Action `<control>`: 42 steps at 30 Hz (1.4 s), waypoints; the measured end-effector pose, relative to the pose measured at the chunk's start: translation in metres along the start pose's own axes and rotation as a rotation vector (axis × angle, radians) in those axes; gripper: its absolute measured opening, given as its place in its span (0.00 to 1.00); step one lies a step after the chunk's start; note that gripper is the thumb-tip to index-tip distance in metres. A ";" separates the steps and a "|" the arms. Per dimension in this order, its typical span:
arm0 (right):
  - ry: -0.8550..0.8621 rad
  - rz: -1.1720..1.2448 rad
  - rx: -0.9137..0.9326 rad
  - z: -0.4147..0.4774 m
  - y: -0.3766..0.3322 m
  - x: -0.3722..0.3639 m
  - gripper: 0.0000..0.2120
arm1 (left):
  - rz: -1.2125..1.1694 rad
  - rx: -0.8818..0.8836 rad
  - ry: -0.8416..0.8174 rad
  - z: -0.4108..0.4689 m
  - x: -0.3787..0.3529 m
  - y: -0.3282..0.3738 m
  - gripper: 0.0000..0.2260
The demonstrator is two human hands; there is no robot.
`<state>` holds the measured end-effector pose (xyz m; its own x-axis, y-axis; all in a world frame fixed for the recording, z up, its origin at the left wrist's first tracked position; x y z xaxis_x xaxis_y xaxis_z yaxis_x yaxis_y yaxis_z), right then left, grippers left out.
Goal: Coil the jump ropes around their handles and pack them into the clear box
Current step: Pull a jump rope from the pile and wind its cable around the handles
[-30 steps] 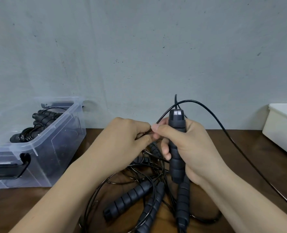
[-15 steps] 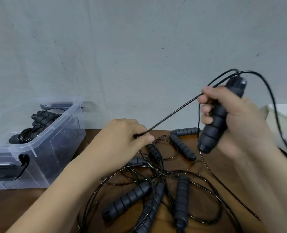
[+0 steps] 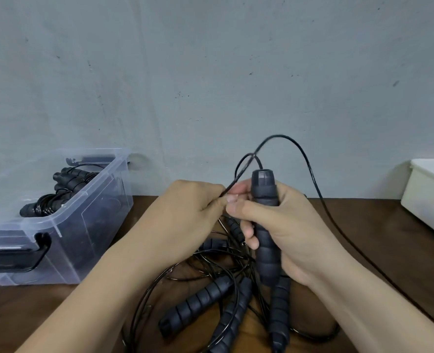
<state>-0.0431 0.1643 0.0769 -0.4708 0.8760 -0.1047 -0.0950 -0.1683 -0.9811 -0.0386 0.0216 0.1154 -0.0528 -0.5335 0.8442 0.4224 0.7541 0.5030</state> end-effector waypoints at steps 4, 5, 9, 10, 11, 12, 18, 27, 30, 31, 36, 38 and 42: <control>0.078 -0.076 0.088 -0.005 -0.009 0.006 0.08 | 0.048 -0.021 -0.016 -0.002 -0.004 0.008 0.16; 0.093 -0.075 0.101 -0.005 -0.010 0.007 0.08 | 0.057 -0.033 -0.029 -0.002 -0.006 0.011 0.16; 0.114 -0.123 0.134 -0.006 -0.016 0.012 0.05 | 0.071 -0.051 -0.089 -0.001 -0.016 0.015 0.15; 0.125 -0.137 0.146 -0.007 -0.019 0.014 0.05 | 0.052 -0.052 -0.086 -0.001 -0.017 0.014 0.16; 0.138 -0.146 0.163 -0.008 -0.023 0.016 0.05 | 0.033 -0.052 -0.075 0.000 -0.016 0.013 0.16; 0.149 -0.147 0.183 -0.009 -0.027 0.019 0.05 | 0.019 -0.049 -0.063 0.001 -0.015 0.012 0.17; 0.203 -0.083 0.238 -0.014 -0.042 0.034 0.08 | 0.008 0.003 -0.038 0.003 -0.007 0.009 0.14; 0.243 0.015 0.246 -0.015 -0.048 0.049 0.08 | 0.138 0.031 -0.037 0.001 0.000 0.000 0.15; 0.259 0.027 0.268 -0.018 -0.056 0.056 0.07 | 0.261 0.091 -0.121 0.002 -0.007 -0.008 0.18; 0.273 0.031 0.277 -0.019 -0.059 0.059 0.07 | 0.300 0.111 -0.164 0.001 -0.011 -0.012 0.19; 0.406 0.103 0.406 -0.033 -0.090 0.090 0.08 | 0.255 0.097 -0.311 0.000 -0.022 -0.019 0.18; 0.470 0.138 0.444 -0.037 -0.093 0.102 0.09 | 0.146 0.029 -0.288 -0.001 -0.016 -0.006 0.14; 0.421 0.260 0.336 -0.021 -0.057 0.083 0.09 | 0.112 0.029 -0.168 -0.003 -0.005 0.003 0.19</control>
<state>-0.0586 0.2562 0.1210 -0.1343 0.8790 -0.4576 -0.3275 -0.4752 -0.8167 -0.0349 0.0254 0.1118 -0.1586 -0.3757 0.9131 0.4081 0.8172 0.4071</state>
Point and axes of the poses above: each hand's wrist, its own z-axis towards the middle knuckle, its own x-axis out of the back of the hand, y = z × x, the point moved 9 cm from there along z, towards the middle knuckle, and after that the axes turned 13 degrees about -y, right-handed, at the moved point
